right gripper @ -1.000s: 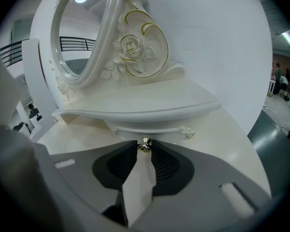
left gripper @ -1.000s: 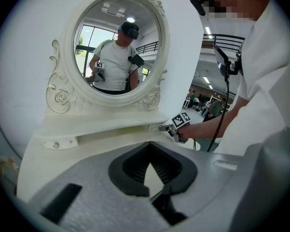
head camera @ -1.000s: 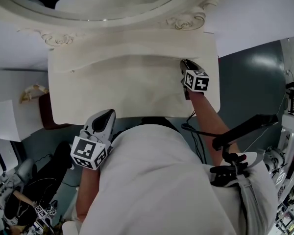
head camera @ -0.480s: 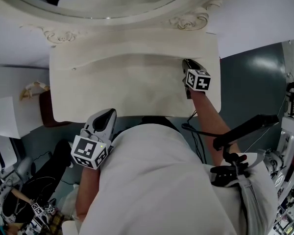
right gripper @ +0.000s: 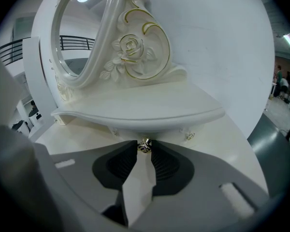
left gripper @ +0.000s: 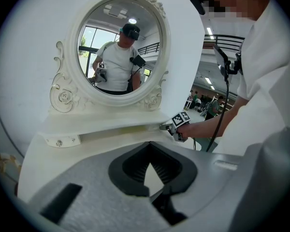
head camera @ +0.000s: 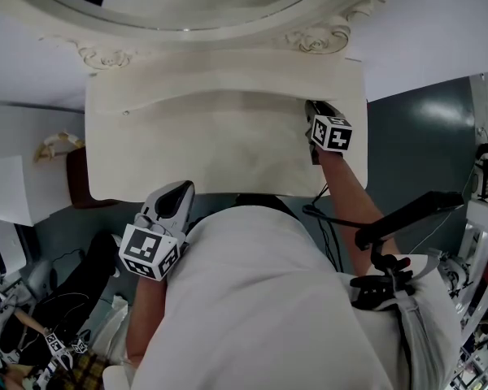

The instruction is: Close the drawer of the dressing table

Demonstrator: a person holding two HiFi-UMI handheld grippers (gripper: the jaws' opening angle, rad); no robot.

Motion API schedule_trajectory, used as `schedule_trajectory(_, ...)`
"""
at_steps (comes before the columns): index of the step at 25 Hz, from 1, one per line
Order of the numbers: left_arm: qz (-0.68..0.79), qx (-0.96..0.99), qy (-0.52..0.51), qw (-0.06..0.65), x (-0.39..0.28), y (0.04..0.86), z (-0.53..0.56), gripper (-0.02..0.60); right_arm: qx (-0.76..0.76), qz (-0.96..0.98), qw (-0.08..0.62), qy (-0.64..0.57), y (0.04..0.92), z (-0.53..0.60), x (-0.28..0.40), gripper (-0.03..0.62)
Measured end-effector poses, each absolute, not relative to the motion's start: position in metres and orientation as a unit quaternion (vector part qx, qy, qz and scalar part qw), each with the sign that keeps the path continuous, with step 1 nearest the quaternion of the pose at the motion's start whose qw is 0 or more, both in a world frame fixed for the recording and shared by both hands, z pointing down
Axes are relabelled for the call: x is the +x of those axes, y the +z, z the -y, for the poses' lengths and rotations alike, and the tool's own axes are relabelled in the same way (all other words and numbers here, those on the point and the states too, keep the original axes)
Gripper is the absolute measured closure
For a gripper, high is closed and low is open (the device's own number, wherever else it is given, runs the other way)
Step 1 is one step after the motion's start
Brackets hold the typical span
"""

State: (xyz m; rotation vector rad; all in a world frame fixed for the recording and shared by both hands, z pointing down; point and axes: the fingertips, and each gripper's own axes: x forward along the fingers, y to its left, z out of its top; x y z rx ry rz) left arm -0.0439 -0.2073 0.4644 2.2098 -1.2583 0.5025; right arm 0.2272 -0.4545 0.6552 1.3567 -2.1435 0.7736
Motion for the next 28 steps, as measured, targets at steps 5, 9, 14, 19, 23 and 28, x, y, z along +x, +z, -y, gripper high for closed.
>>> schedule_trajectory(5,0.466,0.822,0.185,0.271,-0.044,0.464,0.208,0.578,0.497,0.783,0.245,0.281,0.655,0.455,0.227,0.503)
schedule_trajectory(9,0.466,0.822,0.183,0.271,-0.046,0.465,0.204,0.578,0.495,0.786,0.249,0.273,0.656,0.456,0.227,0.5)
schedule_trajectory(14,0.468,0.822,0.181,0.271,-0.055,0.465,0.196,0.578,0.496,0.785,0.252,0.271,0.657,0.455,0.225,0.483)
schedule_trajectory(19,0.471,0.821,0.177,0.269,-0.066,0.463,0.183,0.578,0.507,0.774,0.256,0.282,0.658,0.447,0.228,0.433)
schedule_trajectory(23,0.47,0.823,0.174,0.267,-0.076,0.462,0.169,0.578,0.511,0.768,0.262,0.282,0.655,0.433,0.229,0.436)
schedule_trajectory(28,0.464,0.829,0.17,0.262,-0.086,0.46,0.15,0.578,0.511,0.765,0.272,0.281,0.651,0.404,0.224,0.48)
